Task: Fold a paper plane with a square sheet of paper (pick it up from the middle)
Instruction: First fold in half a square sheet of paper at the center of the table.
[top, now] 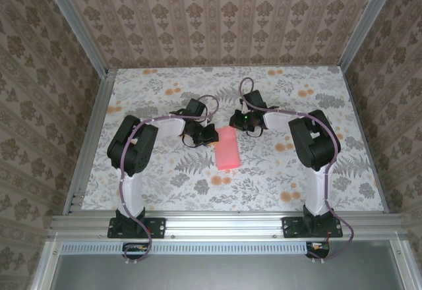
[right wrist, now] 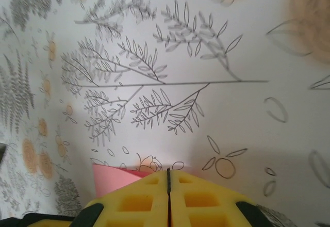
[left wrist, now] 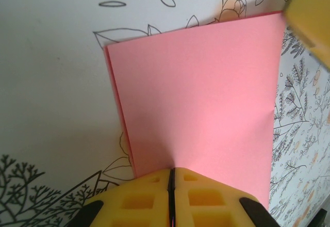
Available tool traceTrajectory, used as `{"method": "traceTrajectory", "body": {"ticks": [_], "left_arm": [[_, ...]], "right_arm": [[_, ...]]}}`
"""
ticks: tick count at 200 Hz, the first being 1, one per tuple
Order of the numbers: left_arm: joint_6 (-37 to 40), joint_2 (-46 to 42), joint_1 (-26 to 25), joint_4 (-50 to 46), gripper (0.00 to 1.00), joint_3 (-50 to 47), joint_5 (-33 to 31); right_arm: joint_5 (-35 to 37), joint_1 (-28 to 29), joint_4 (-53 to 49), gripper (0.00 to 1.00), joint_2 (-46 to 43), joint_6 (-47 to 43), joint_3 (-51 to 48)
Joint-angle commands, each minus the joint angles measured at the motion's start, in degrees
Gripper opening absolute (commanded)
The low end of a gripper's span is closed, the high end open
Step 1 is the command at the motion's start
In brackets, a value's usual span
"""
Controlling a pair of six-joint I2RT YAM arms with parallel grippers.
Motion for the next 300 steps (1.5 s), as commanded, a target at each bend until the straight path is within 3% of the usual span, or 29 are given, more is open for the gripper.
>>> {"method": "traceTrajectory", "body": {"ticks": [1,79,162,223,300], "left_arm": [[1.30,4.00,-0.60,-7.93,0.10,-3.56,-4.90],[1.32,3.13,-0.69,-8.15,0.10,-3.37,-5.35],[1.23,3.12,-0.87,-8.20,0.10,-3.15,-5.58],[0.95,2.86,-0.95,-8.02,0.10,-3.38,-5.79],[0.74,1.55,-1.04,-7.92,0.10,-3.60,-6.22]], "right_arm": [[-1.26,-0.14,1.25,0.10,-4.37,-0.43,-2.62],[-9.86,0.89,-0.68,0.12,-10.58,-0.77,-13.81],[-6.71,0.92,-8.27,0.11,-7.47,-2.72,-13.12],[-13.14,1.91,-7.17,0.11,-17.32,-4.00,-17.09],[-9.63,3.74,-9.39,0.11,-12.39,-4.00,-19.38]]}}
